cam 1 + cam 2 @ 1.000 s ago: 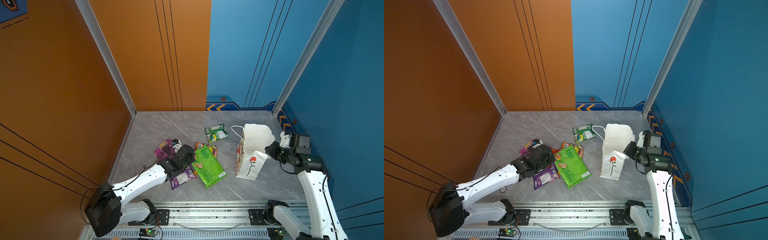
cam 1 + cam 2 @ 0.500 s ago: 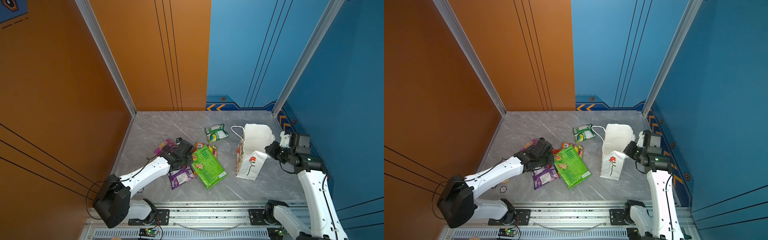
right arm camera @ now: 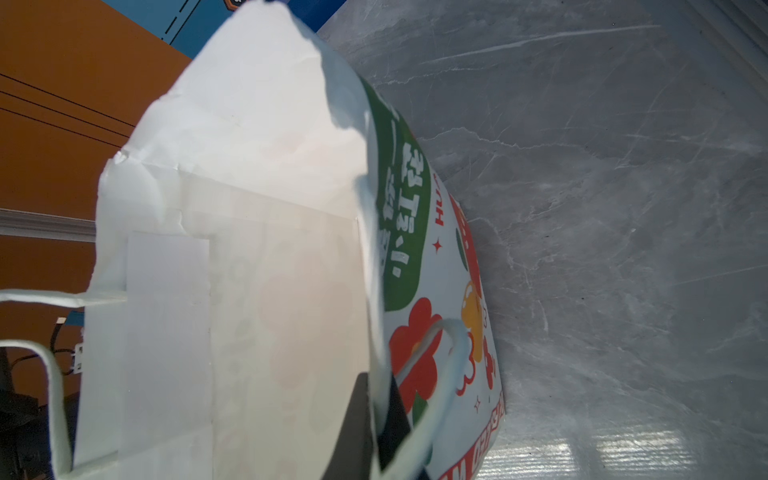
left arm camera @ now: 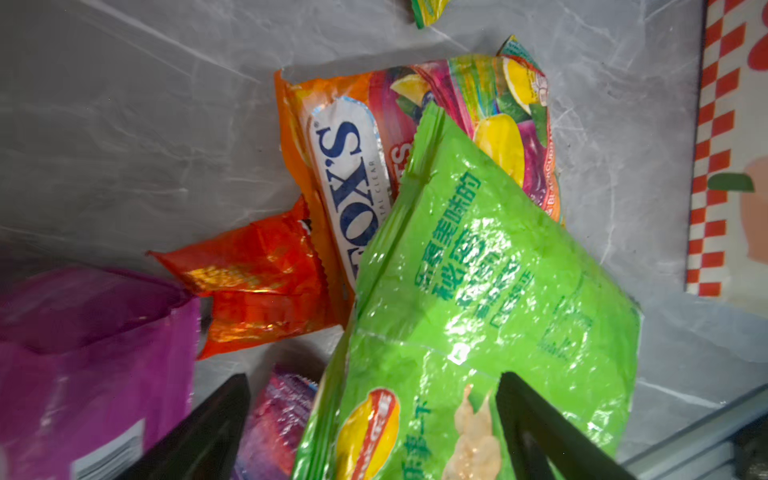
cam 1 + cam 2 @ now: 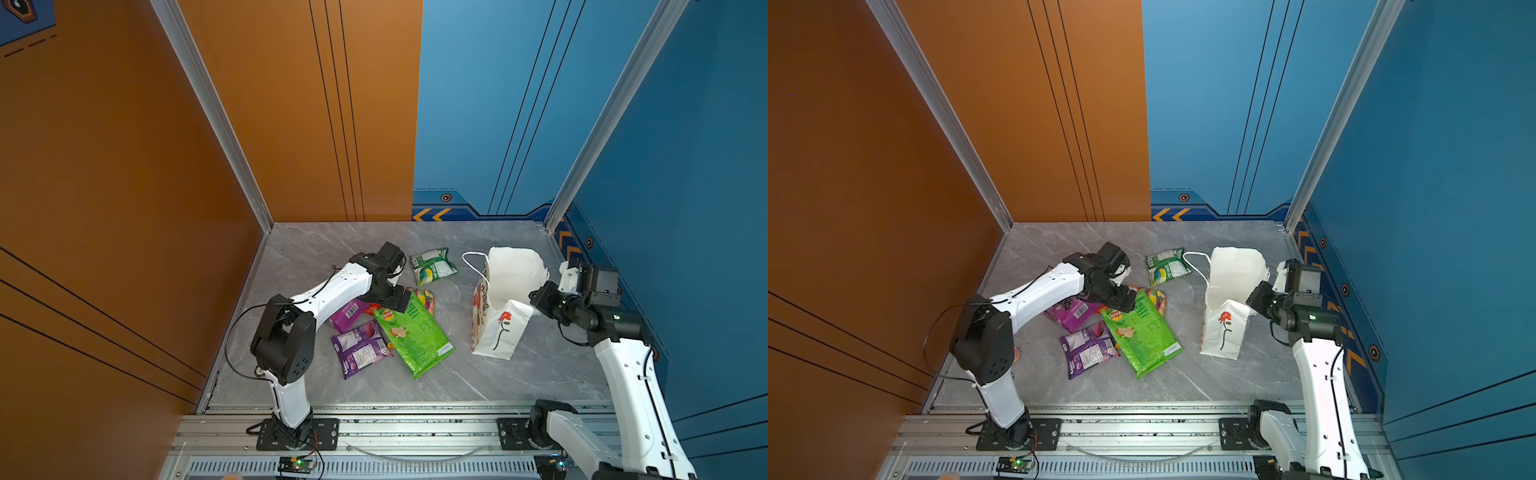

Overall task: Place the snacks into the paper bag
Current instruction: 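Grasp the green Lay's chip bag edge with the left gripper, then lift the green Lay's bag with the left gripper toward the paper bag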

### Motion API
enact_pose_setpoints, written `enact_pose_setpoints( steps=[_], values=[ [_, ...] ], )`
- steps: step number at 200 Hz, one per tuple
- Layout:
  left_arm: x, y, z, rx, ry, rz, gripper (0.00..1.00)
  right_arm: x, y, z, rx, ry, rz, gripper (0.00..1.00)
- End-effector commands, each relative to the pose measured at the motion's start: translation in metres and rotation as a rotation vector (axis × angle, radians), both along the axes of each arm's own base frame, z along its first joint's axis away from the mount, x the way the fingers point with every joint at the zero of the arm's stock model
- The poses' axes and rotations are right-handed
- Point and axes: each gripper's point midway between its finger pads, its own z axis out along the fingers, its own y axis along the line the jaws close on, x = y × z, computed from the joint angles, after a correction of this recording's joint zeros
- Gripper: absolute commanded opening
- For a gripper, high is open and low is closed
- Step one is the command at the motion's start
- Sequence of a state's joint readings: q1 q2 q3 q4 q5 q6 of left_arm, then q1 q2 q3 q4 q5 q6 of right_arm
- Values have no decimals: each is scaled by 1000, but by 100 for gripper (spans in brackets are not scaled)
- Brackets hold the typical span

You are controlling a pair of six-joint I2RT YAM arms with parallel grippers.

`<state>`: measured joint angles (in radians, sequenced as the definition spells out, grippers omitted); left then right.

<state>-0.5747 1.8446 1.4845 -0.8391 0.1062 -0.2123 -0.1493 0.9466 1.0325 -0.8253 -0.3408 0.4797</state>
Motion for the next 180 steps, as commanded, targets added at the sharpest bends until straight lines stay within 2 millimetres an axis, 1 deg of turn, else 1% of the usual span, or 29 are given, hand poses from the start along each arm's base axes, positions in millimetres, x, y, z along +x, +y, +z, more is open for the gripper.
enact_pose_setpoints(
  steps=[1,6,25,38,42,68,85,91,102,109,121,138,145,157,180],
  values=[
    [-13,-8,-2,-40,125,-119,93,-1,4,-6,18,13,7,5],
    [-13,-11,-4,-42,135,-125,91,-1,4,-7,18,14,6,5],
    [-10,-14,-12,-50,160,-128,90,-2,4,-6,16,11,5,6],
    [-9,-16,-18,-64,190,-128,87,-3,3,-7,13,11,3,7],
    [-10,-16,-20,-66,197,-131,82,-3,3,-7,12,11,4,6],
    [-12,-19,-30,-75,234,-129,68,-3,4,-7,17,10,6,7],
    [-18,-23,-34,-105,271,-139,58,-3,4,-7,15,10,5,7],
    [-20,-23,-35,-106,278,-140,52,-3,4,-7,14,9,3,7],
    [-21,-23,-37,-108,288,-133,37,-2,4,-7,17,9,5,7],
    [-23,-24,-37,-111,293,-130,30,-2,5,-6,22,7,9,7],
    [-23,-23,-34,-111,289,-119,18,-1,7,-5,32,5,14,7],
    [-24,-22,-28,-100,259,-104,6,-1,7,-2,31,-2,11,7],
    [-23,-25,-22,-107,229,-105,0,0,6,-1,29,-4,7,7],
    [-26,-29,-15,-120,183,-107,0,0,6,1,26,-9,6,7],
    [-29,-33,8,-167,102,-78,0,0,5,1,27,-9,2,7]
  ],
)
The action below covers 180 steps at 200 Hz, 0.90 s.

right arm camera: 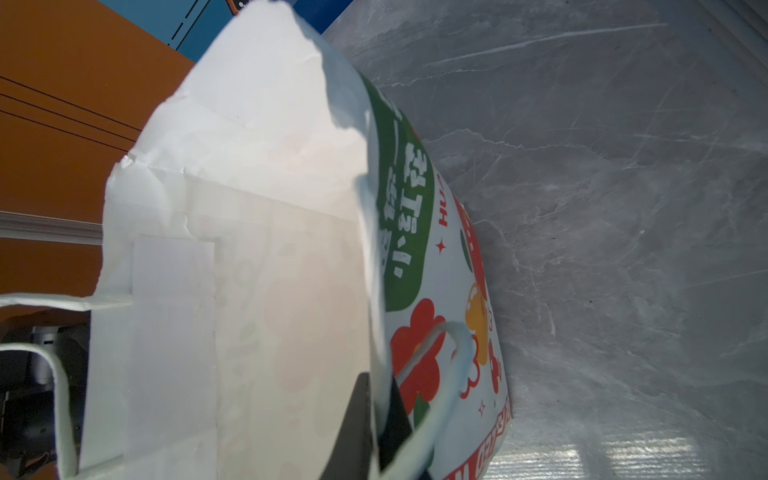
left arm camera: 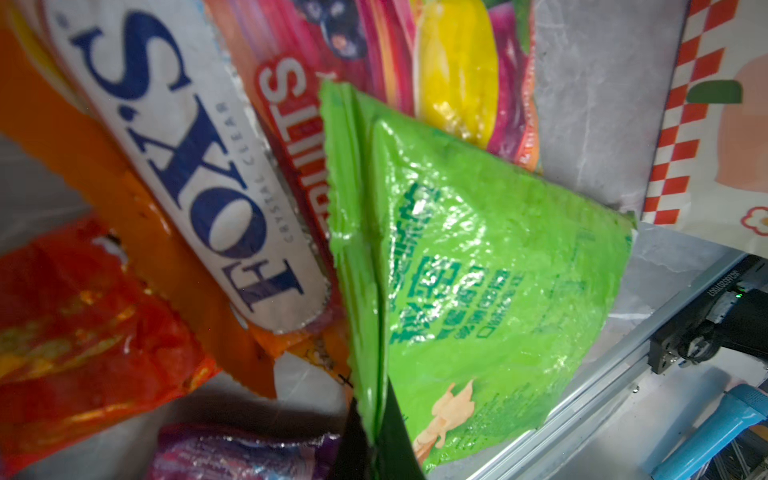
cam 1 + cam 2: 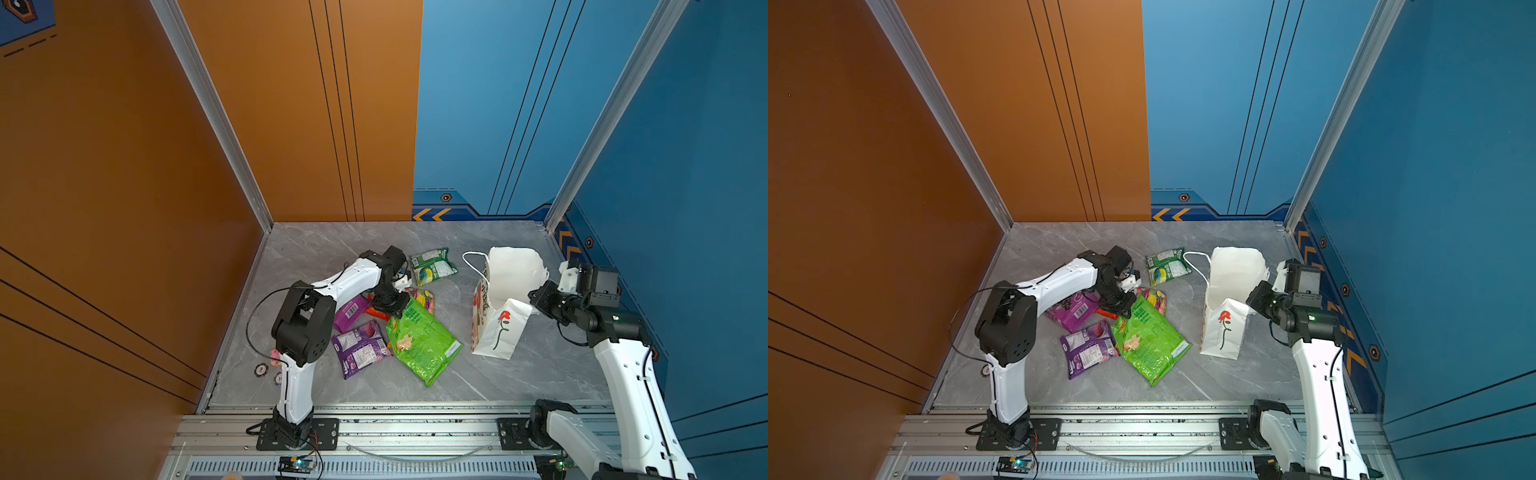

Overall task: Place the snacks into the paper bag
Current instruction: 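Lift the green Lay's bag with the left gripper toward the paper bag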

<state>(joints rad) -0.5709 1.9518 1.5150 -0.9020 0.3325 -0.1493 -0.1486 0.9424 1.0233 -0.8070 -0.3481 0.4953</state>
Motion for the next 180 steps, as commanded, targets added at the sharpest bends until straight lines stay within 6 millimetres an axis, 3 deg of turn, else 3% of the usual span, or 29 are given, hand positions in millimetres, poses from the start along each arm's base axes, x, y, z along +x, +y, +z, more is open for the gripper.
enact_pose_setpoints(
  steps=[1,55,92,180],
  values=[
    [1,-9,36,-67,-116,42,0,-2,4,0,13,2,8,7],
    [-5,-18,94,-189,-294,130,0,-3,4,2,6,-1,11,7],
    [-8,-20,145,-252,-419,142,0,-3,4,6,-2,-11,10,7],
    [2,-5,306,-475,-777,258,0,1,2,19,-40,-37,3,7]
  ],
)
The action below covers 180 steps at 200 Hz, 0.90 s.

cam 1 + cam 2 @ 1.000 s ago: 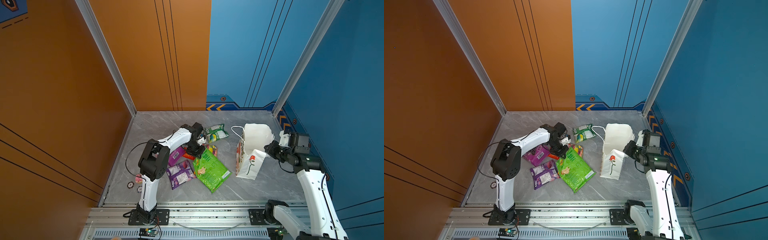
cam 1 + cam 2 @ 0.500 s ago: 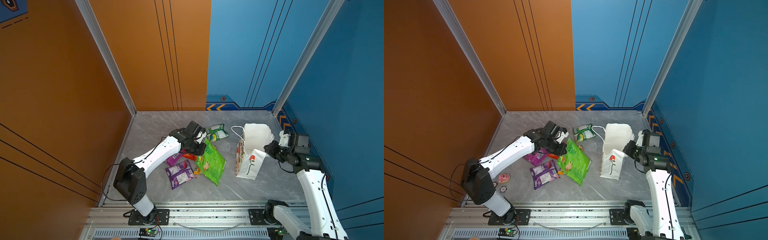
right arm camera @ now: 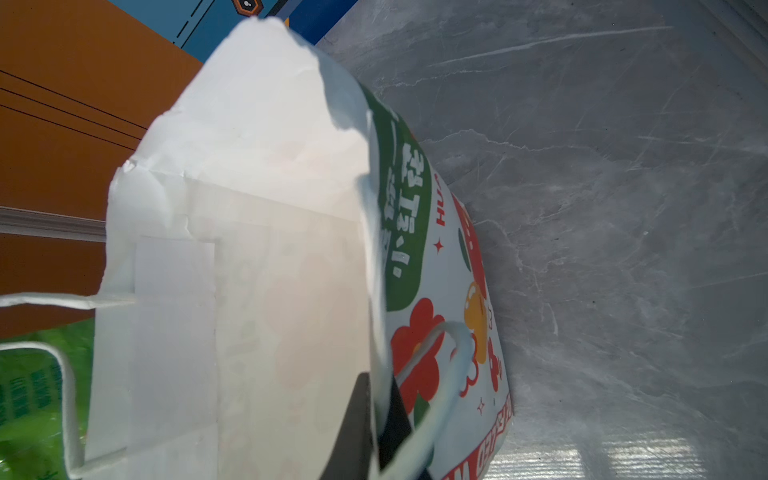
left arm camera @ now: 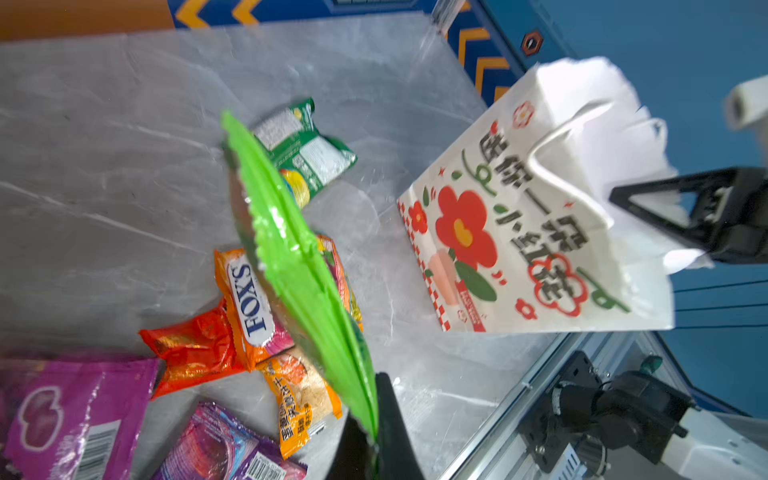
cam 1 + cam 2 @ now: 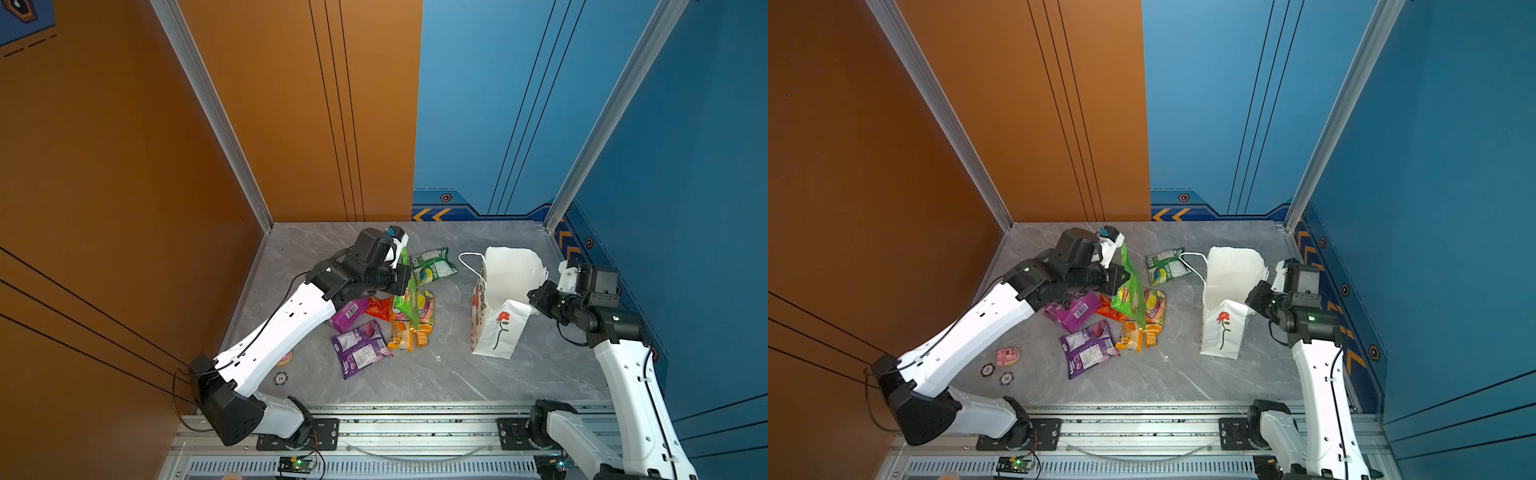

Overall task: Place the snacks into the paper bag
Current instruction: 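Lift the green Lay's bag with the left gripper toward the paper bag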

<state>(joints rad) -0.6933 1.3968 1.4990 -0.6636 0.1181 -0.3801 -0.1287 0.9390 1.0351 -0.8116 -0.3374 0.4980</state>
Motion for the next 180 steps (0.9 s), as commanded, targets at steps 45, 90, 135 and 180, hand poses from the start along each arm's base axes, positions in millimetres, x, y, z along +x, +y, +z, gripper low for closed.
enact_pose_setpoints(
  steps=[45,90,135,180],
  values=[
    [5,-2,144,-260,-250,18,0,4,2,21,-77,-37,1,7],
    [16,-14,205,-320,-354,-11,0,13,12,24,-135,-10,56,7],
    [19,-34,250,-310,-490,-59,0,16,22,23,-148,-8,97,7],
    [16,-52,279,-363,-573,-123,0,15,31,19,-140,-3,130,7]
  ],
)
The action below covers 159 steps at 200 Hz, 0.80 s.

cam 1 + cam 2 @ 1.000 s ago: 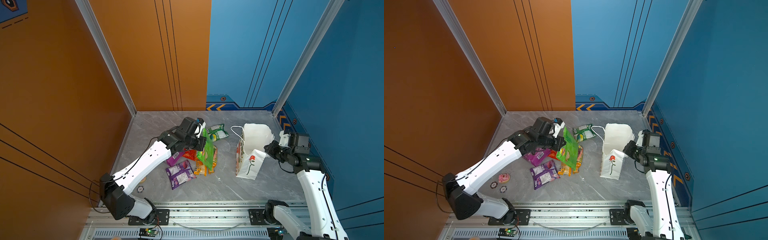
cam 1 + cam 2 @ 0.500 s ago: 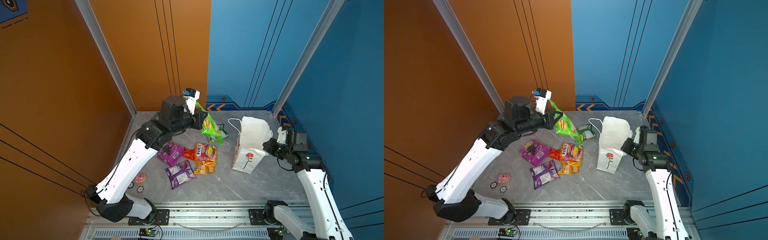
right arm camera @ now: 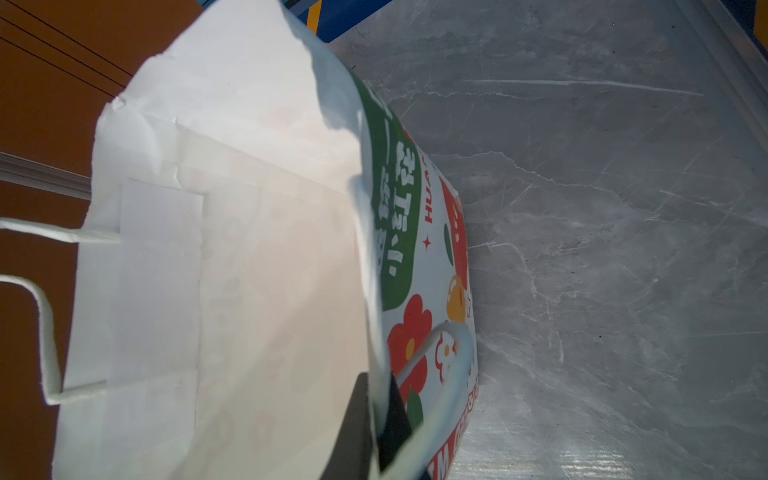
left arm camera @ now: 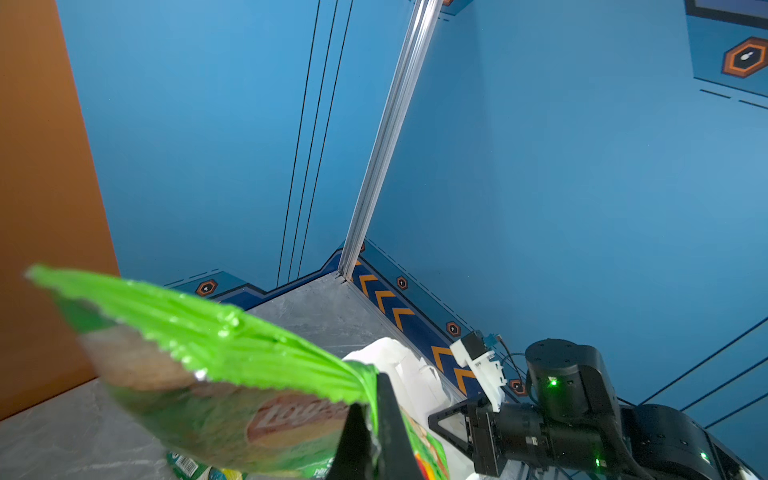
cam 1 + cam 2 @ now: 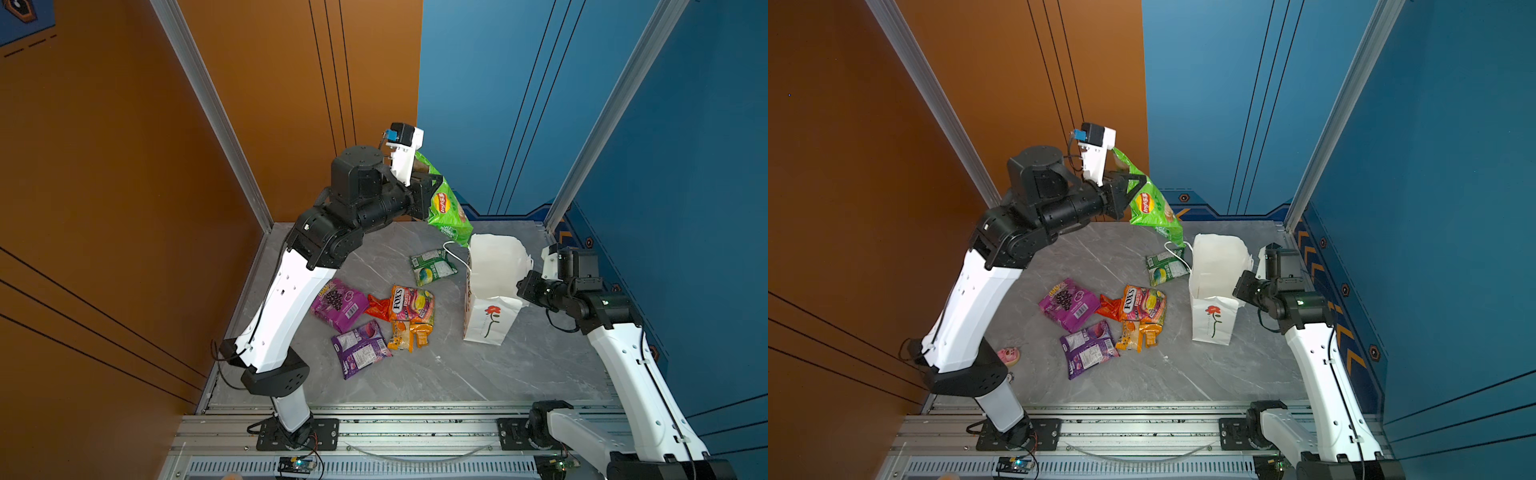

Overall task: Place the snacks into the paper bag
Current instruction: 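Lift the green Lay's bag with the left gripper toward the paper bag, then lower the green Lay's bag into the paper bag held by the right gripper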

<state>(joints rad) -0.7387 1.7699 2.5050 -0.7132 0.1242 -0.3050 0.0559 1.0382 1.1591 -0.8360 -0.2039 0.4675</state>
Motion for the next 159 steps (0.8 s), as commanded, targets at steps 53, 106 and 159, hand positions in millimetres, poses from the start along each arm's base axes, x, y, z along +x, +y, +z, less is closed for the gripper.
enact_pose_setpoints(
  steps=[53,106,159],
  values=[
    [-23,-53,0,55,-117,-210,0,-2,8,0,-12,6,43,7],
    [-38,-91,-20,85,-129,-363,0,-3,16,0,23,15,75,7],
    [-50,-113,-36,121,-168,-483,0,-3,18,2,29,7,81,7]
  ],
)
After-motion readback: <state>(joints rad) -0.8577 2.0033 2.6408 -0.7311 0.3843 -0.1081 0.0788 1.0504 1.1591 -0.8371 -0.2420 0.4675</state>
